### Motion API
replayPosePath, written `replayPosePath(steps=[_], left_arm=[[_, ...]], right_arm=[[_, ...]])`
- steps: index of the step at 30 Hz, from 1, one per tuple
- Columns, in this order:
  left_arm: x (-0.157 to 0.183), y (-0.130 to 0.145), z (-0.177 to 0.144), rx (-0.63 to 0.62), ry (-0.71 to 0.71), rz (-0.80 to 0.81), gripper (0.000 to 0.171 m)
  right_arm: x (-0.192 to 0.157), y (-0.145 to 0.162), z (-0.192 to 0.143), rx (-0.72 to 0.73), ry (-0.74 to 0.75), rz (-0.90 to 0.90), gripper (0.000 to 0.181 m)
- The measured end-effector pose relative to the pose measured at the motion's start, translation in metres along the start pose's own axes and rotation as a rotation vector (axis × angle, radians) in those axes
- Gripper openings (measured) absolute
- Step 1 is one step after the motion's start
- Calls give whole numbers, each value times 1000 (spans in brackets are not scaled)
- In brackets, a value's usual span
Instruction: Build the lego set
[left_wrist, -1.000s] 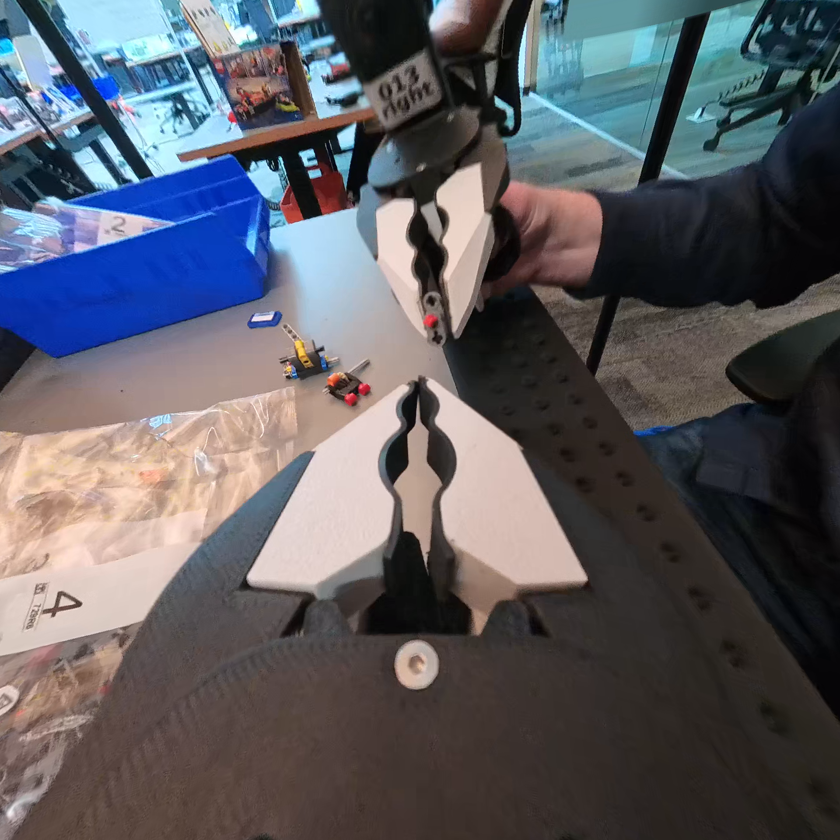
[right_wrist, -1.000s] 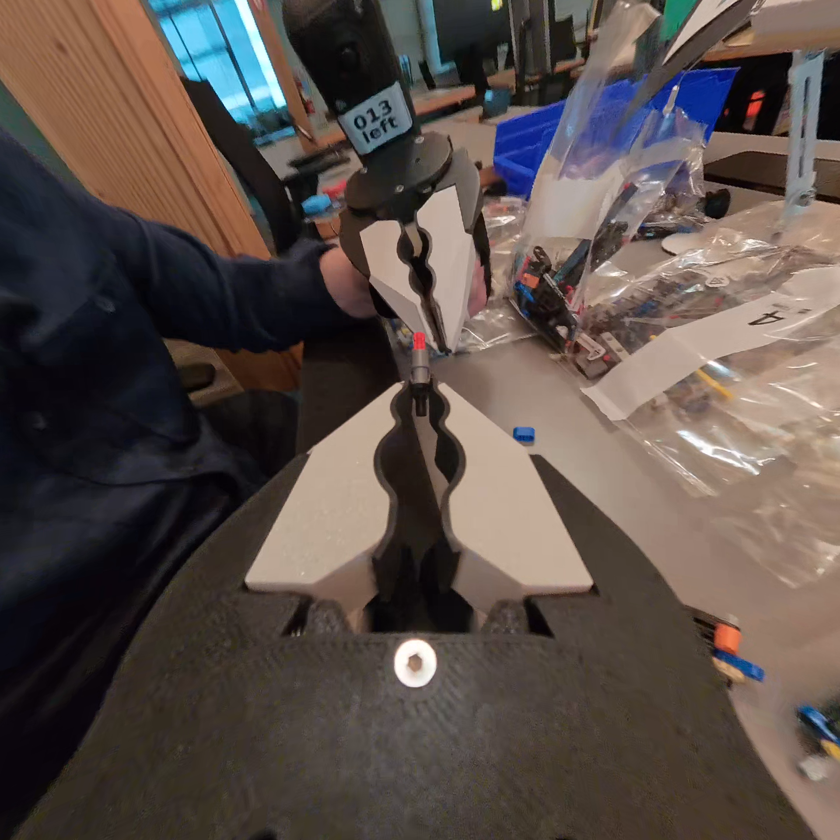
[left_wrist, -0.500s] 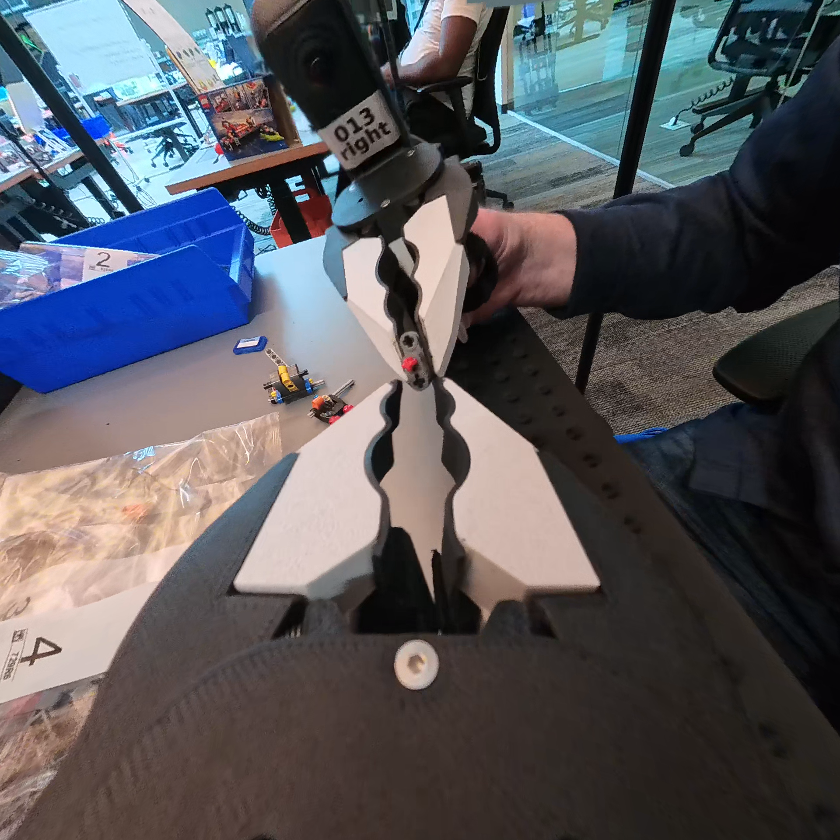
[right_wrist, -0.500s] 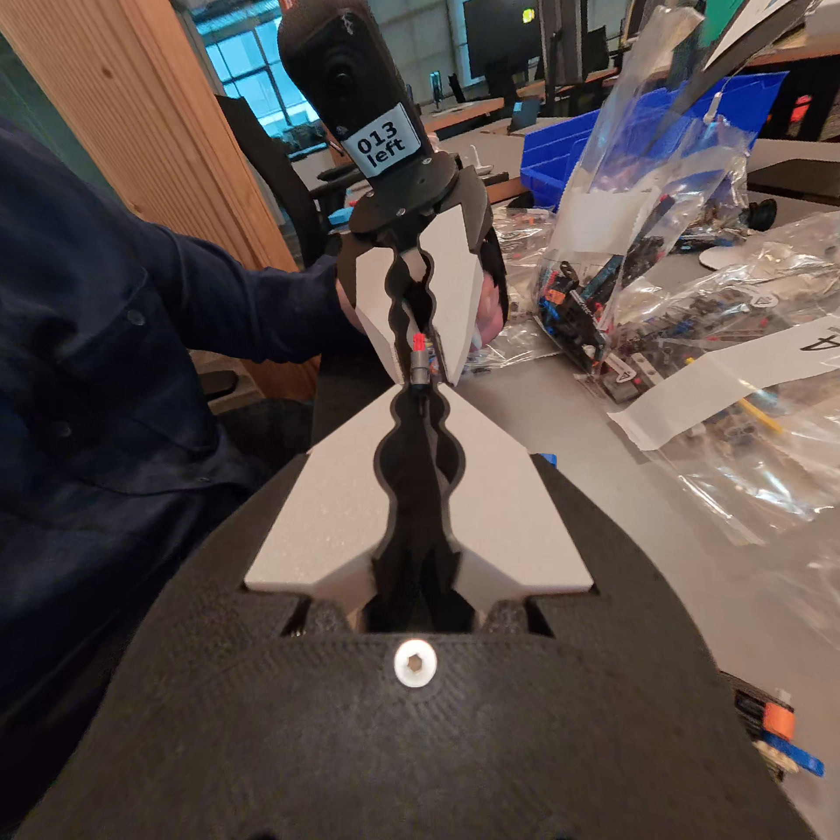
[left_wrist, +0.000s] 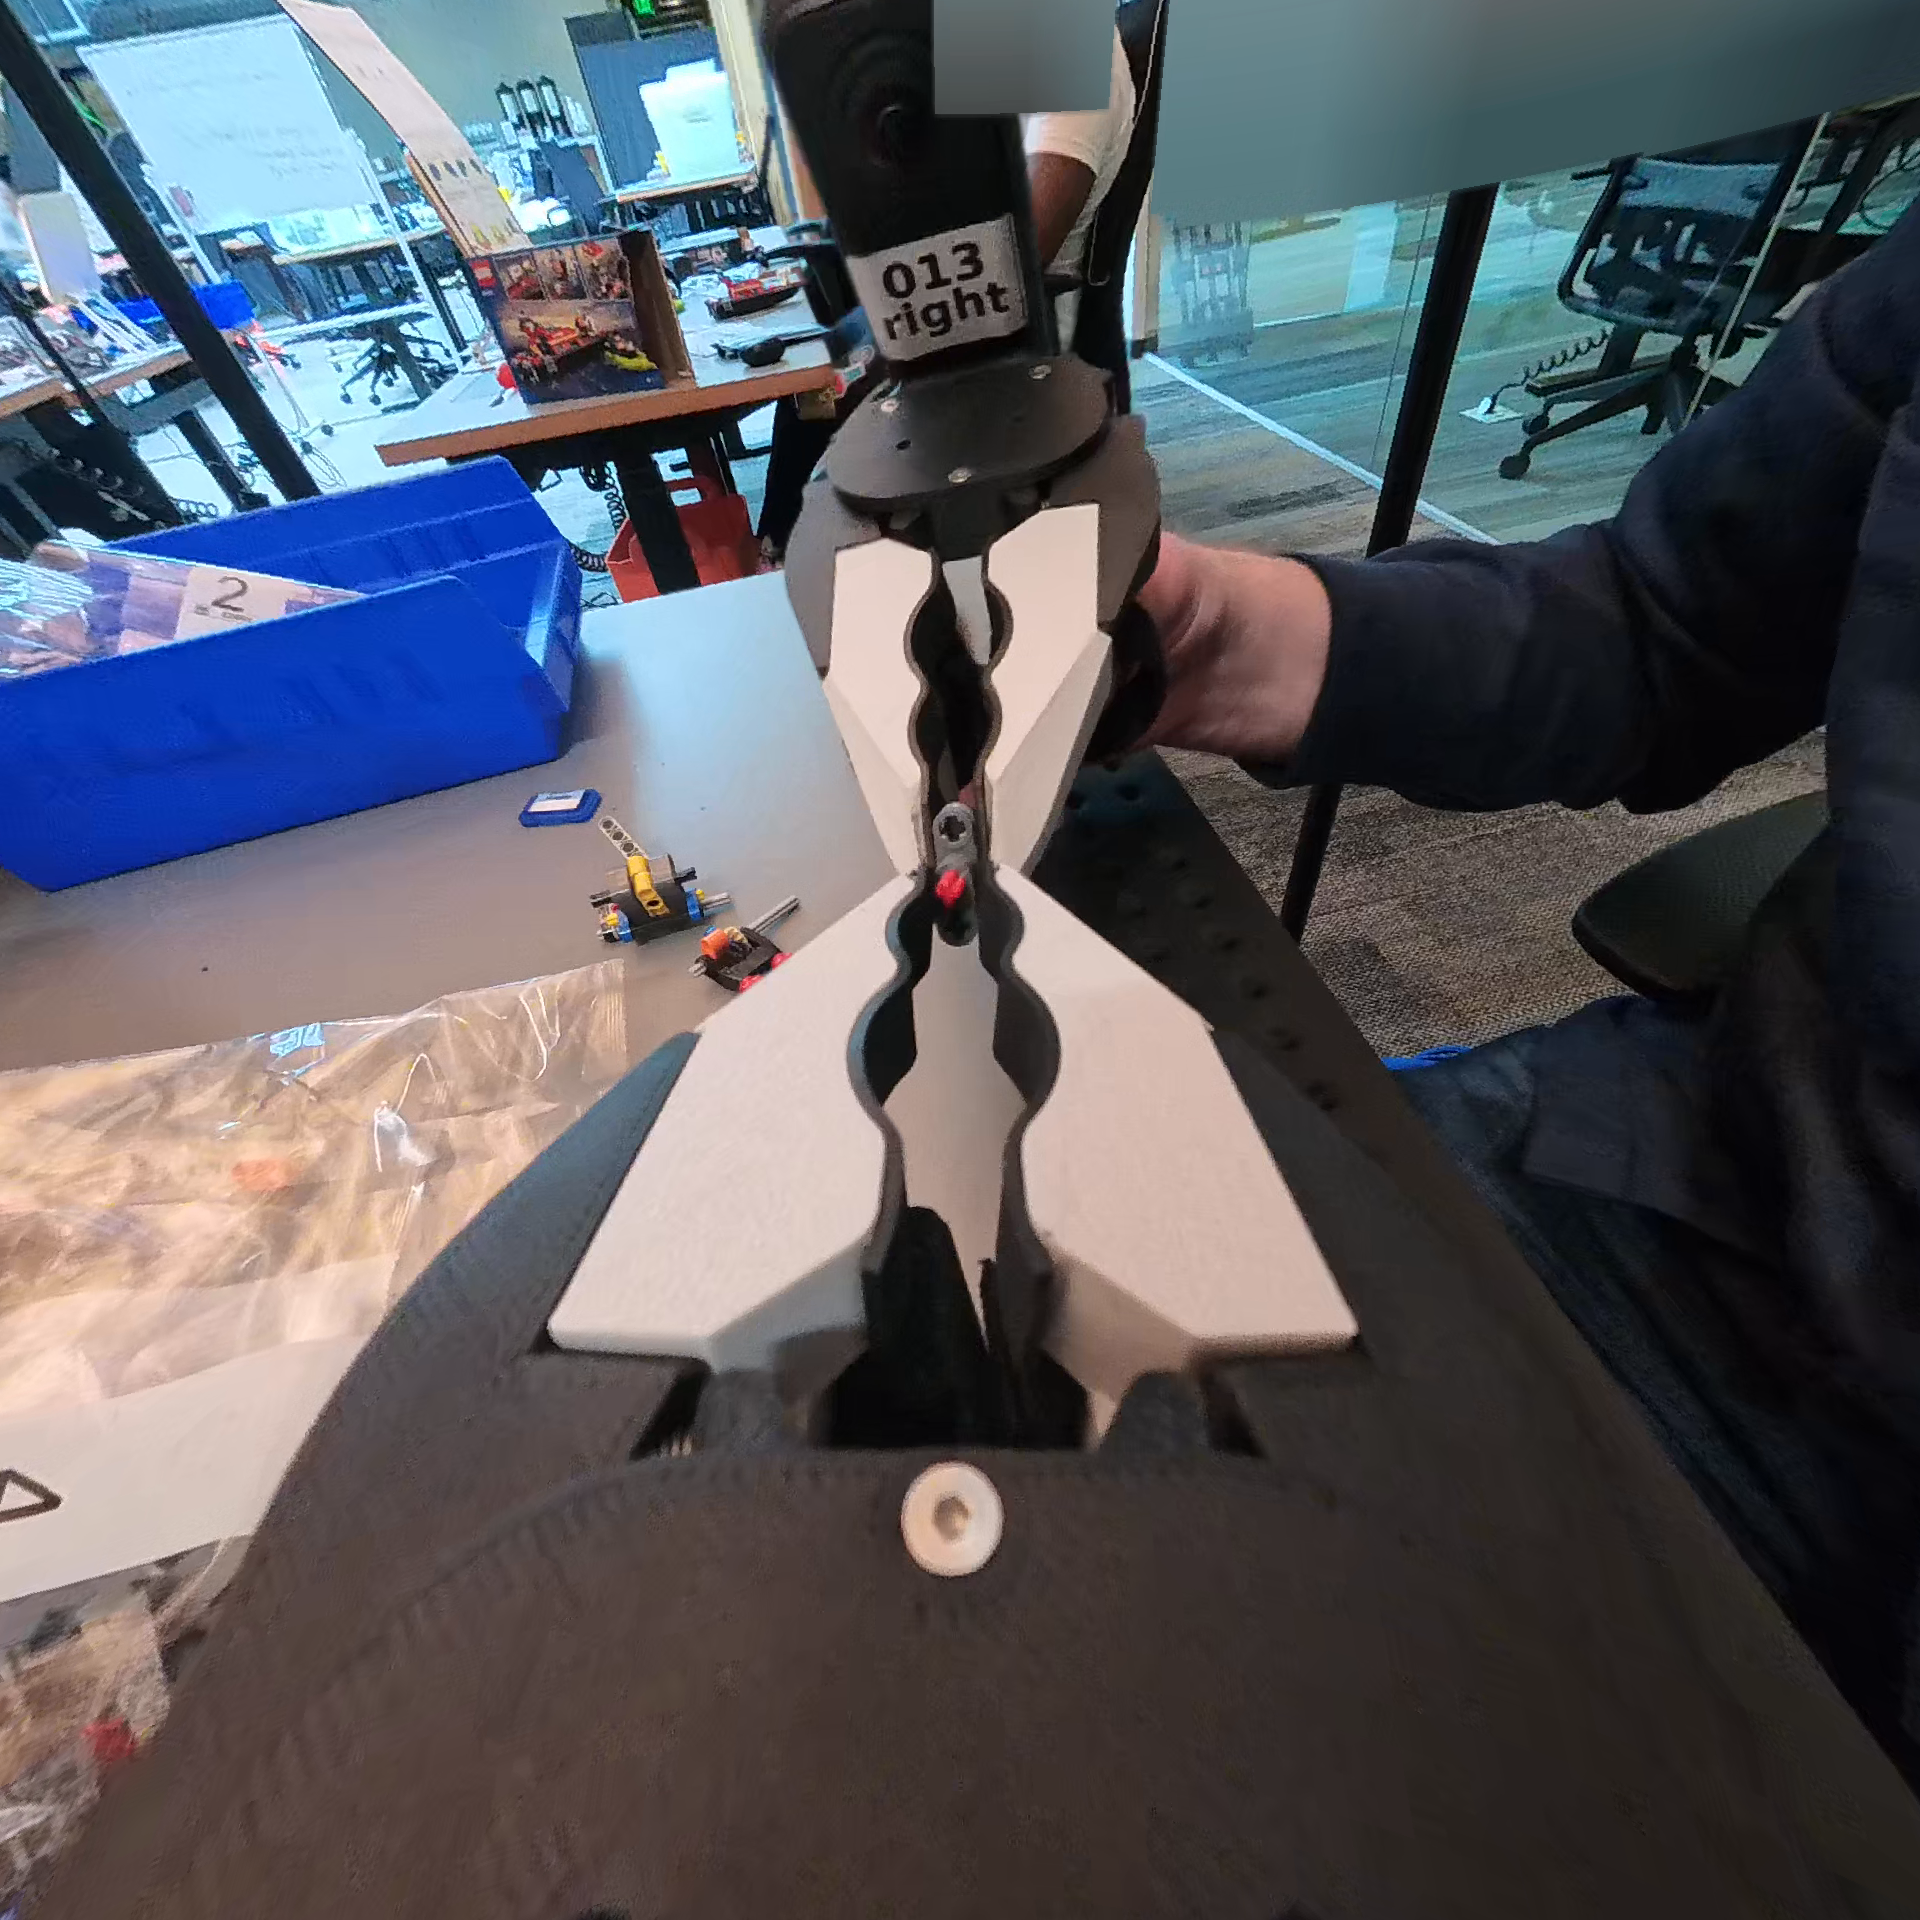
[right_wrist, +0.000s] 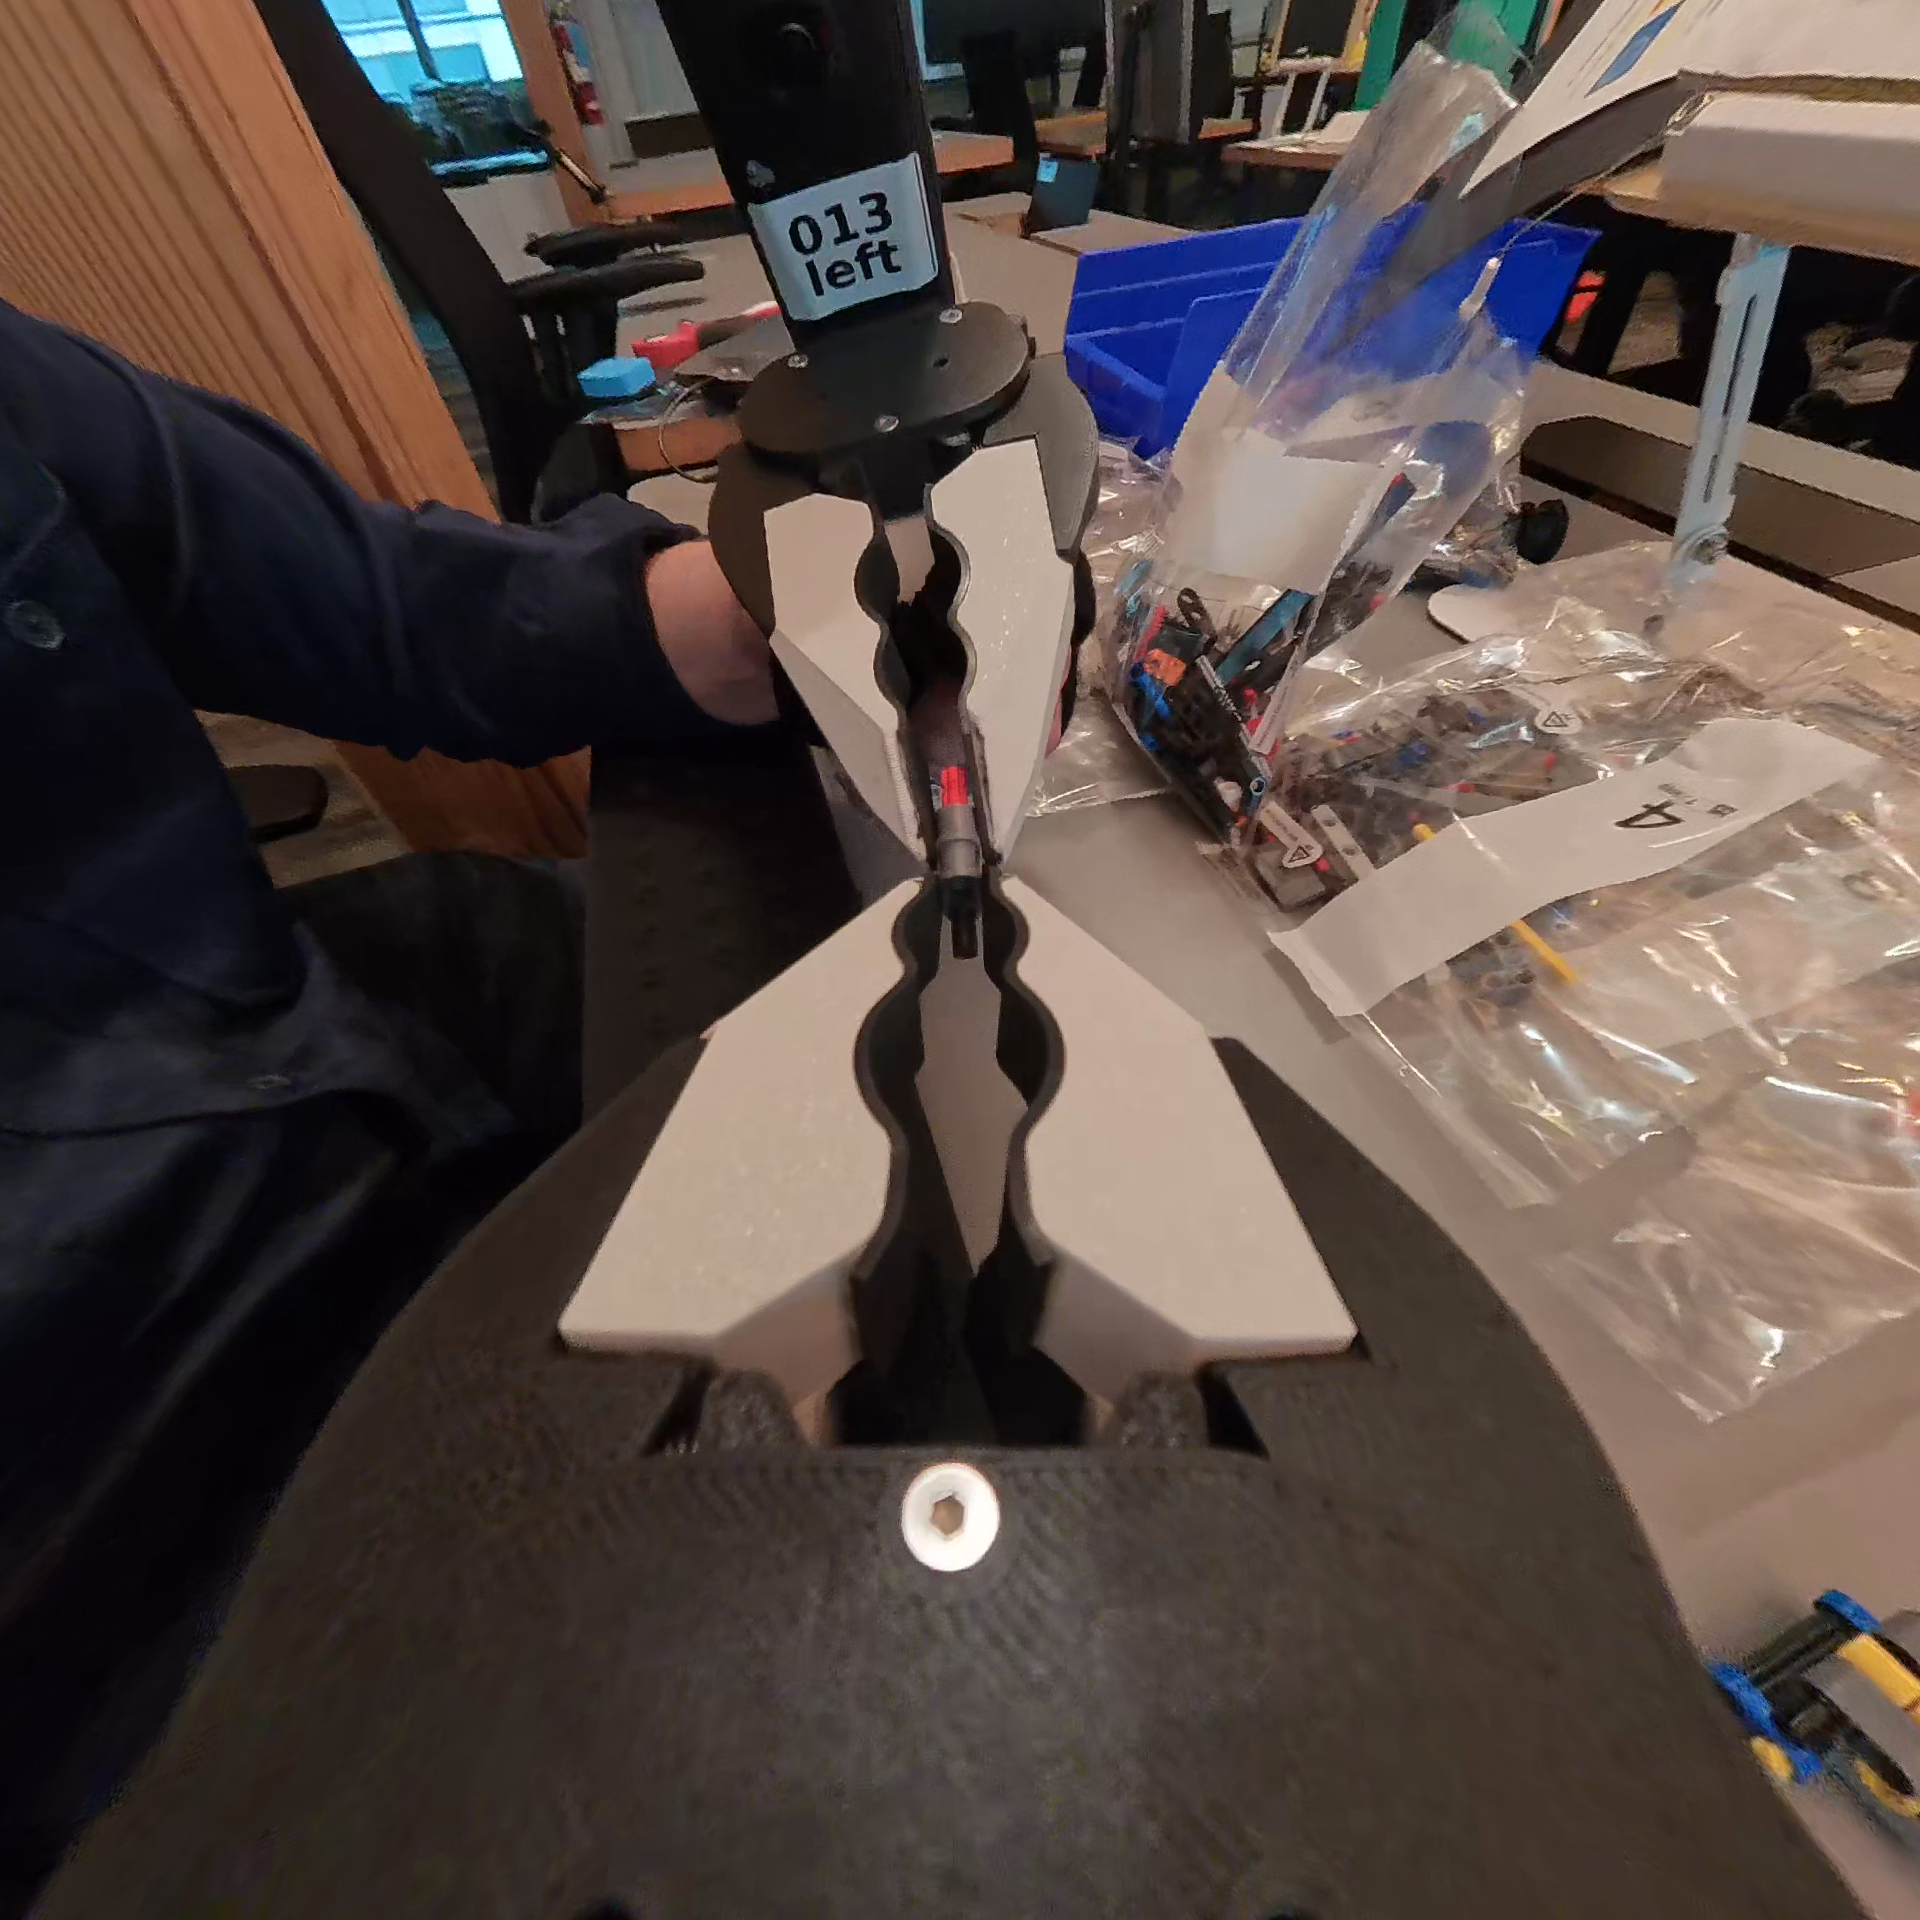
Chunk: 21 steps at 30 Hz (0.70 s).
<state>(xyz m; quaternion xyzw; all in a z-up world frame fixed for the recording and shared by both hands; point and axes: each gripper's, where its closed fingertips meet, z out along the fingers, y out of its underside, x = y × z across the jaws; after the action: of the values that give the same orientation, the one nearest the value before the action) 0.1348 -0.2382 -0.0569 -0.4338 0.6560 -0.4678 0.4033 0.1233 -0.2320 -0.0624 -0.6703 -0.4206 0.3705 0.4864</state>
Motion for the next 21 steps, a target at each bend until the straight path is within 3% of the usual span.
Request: replayPosePath(steps=[9,13,21], left_arm=[[-3,-7,-5,21,-26,10,7],[-6,-23,-13,99,-61,-17,7],[-8,-28,-19,50,-50,-127,7]], right_arm=[[4,-6,2,-74,169,-153,6],[3,-23,1,29,185,-110,5],[0,-31,3,172,141,-27,5]])
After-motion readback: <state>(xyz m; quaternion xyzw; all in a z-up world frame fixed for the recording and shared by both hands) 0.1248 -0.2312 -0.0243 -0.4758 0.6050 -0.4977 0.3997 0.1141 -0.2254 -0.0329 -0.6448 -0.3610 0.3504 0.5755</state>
